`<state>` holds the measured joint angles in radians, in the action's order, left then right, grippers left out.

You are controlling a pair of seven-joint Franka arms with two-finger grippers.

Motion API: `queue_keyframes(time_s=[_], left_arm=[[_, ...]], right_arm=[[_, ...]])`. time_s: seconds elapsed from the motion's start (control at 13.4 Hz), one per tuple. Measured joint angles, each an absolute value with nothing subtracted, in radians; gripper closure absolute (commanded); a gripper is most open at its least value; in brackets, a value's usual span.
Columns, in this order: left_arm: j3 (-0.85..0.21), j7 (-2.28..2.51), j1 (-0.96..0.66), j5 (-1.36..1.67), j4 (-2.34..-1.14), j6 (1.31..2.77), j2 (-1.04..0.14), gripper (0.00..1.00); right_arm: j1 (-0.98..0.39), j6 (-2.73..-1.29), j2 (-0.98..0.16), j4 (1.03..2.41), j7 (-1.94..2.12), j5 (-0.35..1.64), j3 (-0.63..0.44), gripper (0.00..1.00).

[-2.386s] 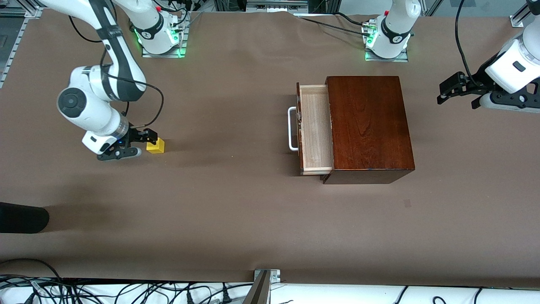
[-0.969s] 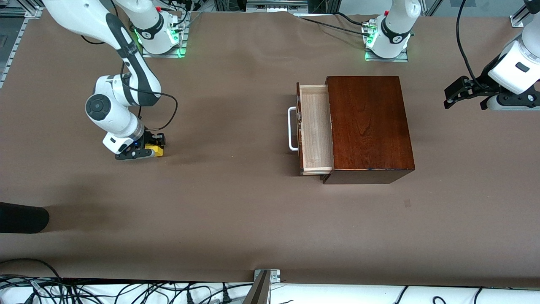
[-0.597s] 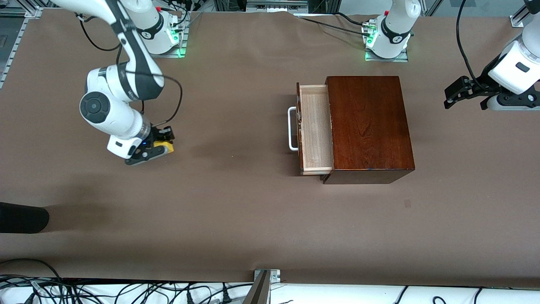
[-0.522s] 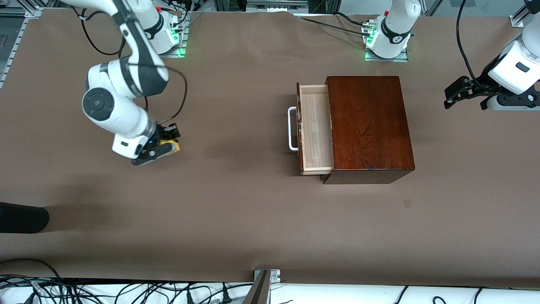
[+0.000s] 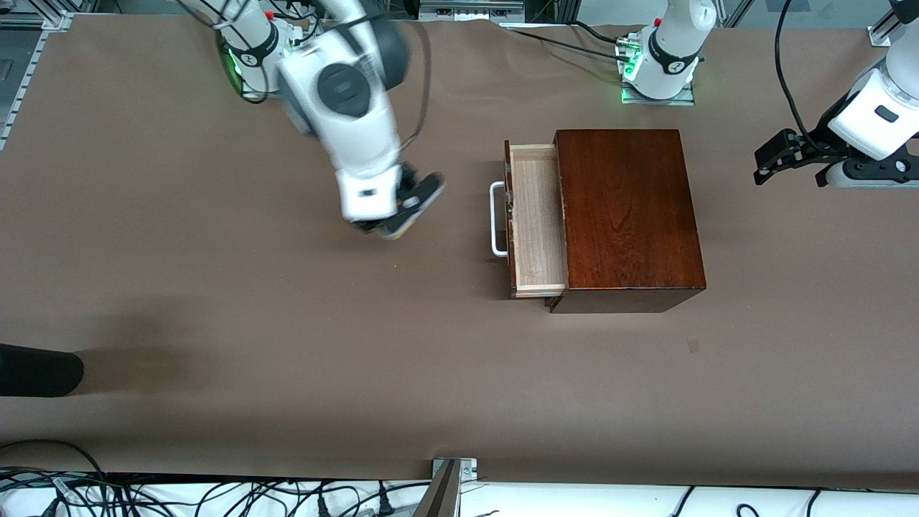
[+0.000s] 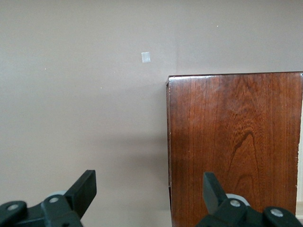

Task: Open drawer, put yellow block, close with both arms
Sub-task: 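Lift the yellow cube and carry it over the open drawer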

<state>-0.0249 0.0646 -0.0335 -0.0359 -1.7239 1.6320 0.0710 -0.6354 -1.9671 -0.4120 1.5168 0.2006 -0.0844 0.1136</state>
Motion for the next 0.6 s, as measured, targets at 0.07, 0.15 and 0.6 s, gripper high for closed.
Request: queue_keyframes(time_s=[0.07,0.15,0.6], left_arm=[[-0.025,0.065,-0.034,-0.036,-1.724,1.632,0.071,0.00],[-0.025,0.065,-0.034,-0.036,-1.724,1.632,0.071,0.00],[-0.025,0.065,-0.034,-0.036,-1.724,1.632,0.071,0.00]], right_arm=[[-0.686,-1.967,-0.448,1.467,0.211,-0.095,0.113,1.00],[-0.740,-1.967,-0.496,1.406,0.214,-0.118,0.114,1.00],[-0.949,-1.964,-0.766,1.094,0.268,-0.232,0.103,1.00]])
